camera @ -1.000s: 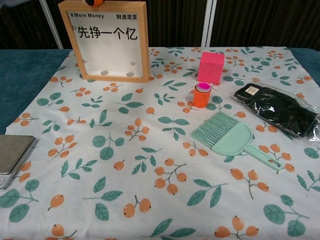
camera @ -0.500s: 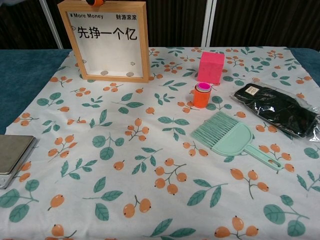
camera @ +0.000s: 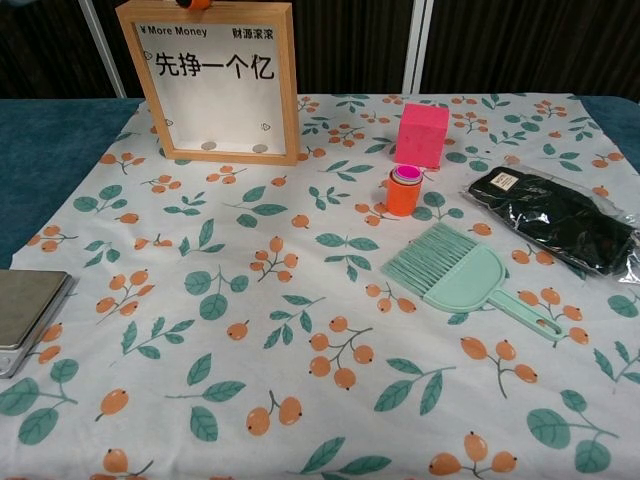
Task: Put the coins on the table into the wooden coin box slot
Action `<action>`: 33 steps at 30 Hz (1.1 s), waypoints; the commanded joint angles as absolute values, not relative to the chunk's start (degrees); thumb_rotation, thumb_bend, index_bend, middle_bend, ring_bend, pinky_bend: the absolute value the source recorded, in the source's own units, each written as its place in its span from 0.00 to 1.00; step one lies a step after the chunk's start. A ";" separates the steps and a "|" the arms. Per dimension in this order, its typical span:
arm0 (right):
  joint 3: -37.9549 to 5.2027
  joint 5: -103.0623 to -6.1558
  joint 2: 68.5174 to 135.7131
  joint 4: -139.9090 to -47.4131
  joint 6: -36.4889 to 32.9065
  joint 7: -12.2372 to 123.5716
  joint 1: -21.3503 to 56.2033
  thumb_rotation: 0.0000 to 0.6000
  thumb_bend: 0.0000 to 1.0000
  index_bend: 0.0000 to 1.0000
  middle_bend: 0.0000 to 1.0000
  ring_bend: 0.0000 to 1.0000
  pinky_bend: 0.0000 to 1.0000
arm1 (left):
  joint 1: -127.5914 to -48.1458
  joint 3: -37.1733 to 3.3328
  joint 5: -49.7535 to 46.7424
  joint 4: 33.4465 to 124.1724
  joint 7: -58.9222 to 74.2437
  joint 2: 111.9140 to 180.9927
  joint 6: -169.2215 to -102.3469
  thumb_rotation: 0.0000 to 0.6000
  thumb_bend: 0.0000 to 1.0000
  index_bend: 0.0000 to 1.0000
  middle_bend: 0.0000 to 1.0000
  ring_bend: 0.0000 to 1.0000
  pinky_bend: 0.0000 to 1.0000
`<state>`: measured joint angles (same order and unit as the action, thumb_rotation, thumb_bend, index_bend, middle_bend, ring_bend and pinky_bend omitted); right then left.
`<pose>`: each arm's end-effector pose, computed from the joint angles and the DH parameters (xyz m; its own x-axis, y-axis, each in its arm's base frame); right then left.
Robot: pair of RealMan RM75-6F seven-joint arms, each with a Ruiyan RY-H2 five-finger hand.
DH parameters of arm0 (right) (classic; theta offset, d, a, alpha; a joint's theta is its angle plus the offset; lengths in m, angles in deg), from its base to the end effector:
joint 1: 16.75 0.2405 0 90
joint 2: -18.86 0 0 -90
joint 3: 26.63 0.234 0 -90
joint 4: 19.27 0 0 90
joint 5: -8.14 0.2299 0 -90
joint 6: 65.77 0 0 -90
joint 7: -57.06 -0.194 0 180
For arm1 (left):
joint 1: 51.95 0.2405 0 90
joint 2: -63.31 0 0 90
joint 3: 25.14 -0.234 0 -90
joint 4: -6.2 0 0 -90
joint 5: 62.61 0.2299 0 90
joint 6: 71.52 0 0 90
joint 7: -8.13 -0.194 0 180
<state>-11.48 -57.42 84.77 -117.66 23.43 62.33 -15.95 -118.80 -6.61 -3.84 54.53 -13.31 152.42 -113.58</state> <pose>-0.3283 -0.2383 0.1836 0.3327 0.2162 0.9179 -0.8969 0.3732 0.2372 -0.0452 0.5634 0.0618 0.6893 -0.1311 0.7125 0.6607 -0.2897 -0.6925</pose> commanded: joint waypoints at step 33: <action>-11.40 -57.16 84.66 -117.79 23.39 62.34 -15.95 1.00 0.39 0.24 0.05 0.01 0.00 | -119.89 -6.82 -6.46 54.16 -14.71 152.80 -112.19 1.00 0.34 0.57 0.18 0.00 0.00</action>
